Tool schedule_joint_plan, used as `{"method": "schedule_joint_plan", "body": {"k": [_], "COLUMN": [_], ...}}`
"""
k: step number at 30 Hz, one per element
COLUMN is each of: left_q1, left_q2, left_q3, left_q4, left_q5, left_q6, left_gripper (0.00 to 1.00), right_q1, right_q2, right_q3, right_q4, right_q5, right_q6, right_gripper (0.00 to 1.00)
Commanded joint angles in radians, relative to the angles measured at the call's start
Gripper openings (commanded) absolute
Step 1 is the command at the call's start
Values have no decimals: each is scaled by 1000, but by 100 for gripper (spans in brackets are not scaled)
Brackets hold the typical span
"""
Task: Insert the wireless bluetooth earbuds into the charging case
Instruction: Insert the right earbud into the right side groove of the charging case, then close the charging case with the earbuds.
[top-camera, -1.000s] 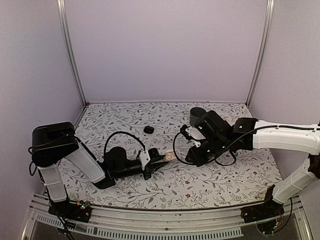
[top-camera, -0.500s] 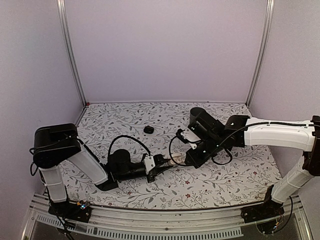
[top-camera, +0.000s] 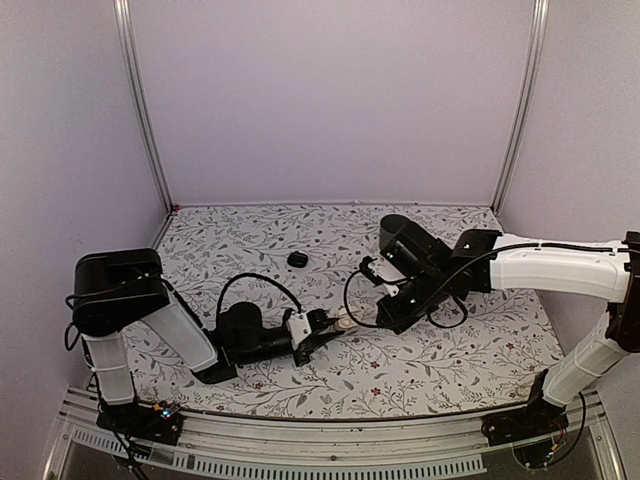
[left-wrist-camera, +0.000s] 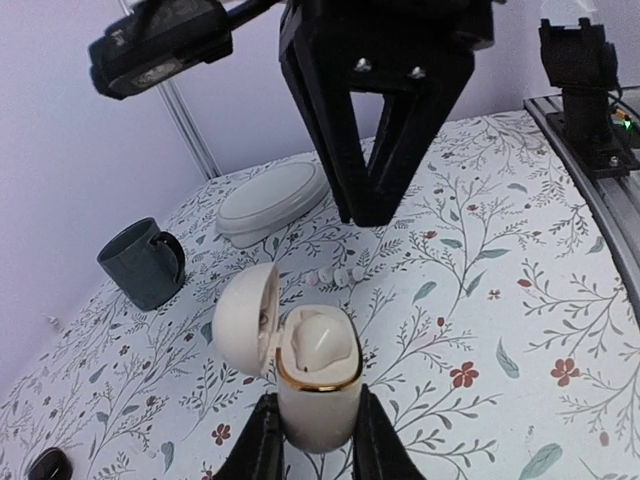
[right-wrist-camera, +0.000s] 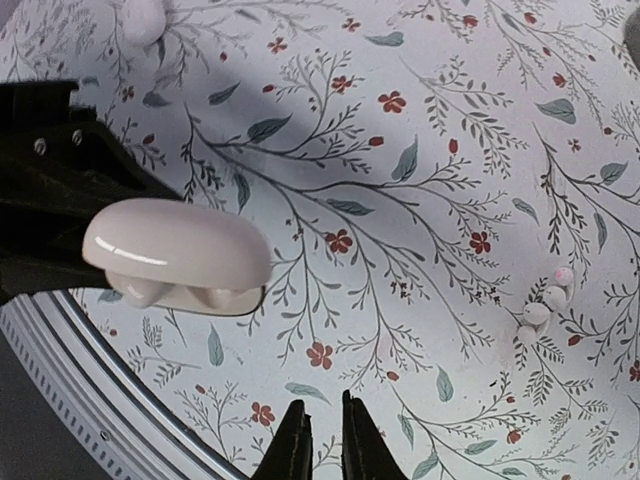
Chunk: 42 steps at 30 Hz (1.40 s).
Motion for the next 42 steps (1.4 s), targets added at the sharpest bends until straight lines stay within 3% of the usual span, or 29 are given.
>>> {"method": "schedule_joint_plan", "body": {"k": [1, 8, 10, 20, 24, 34, 42], "left_q1": [15, 55, 64, 192, 215, 224, 227], "left_q2": [-15, -74, -93, -307, -422, -614, -643], "left_q3": [-46, -90, -107, -297, -340, -283, -242], "left_q4": [122, 195, 223, 315, 230, -25, -88], "left_q5": [-75, -82, -97, -234, -256, -247, -232], "left_q6": [-97, -265, -301, -517, -515, -468, -435], "left_gripper": [0, 0, 0, 0, 0, 0, 0], "right_q1": [-154, -279, -290, -296, -301, -312, -321], "right_q2": [-100, -135, -137, -123, -138, -175, -191], "right_q3": [-77, -86, -84, -66, -103, -157, -174], "right_q4": [75, 154, 188, 278, 308, 357, 367], "right_q5": [-35, -45, -49, -59, -63, -69, -79], "right_q6": [112, 227, 244, 278, 285, 292, 286], "right_gripper": [17, 18, 23, 24, 24, 24, 24]}}
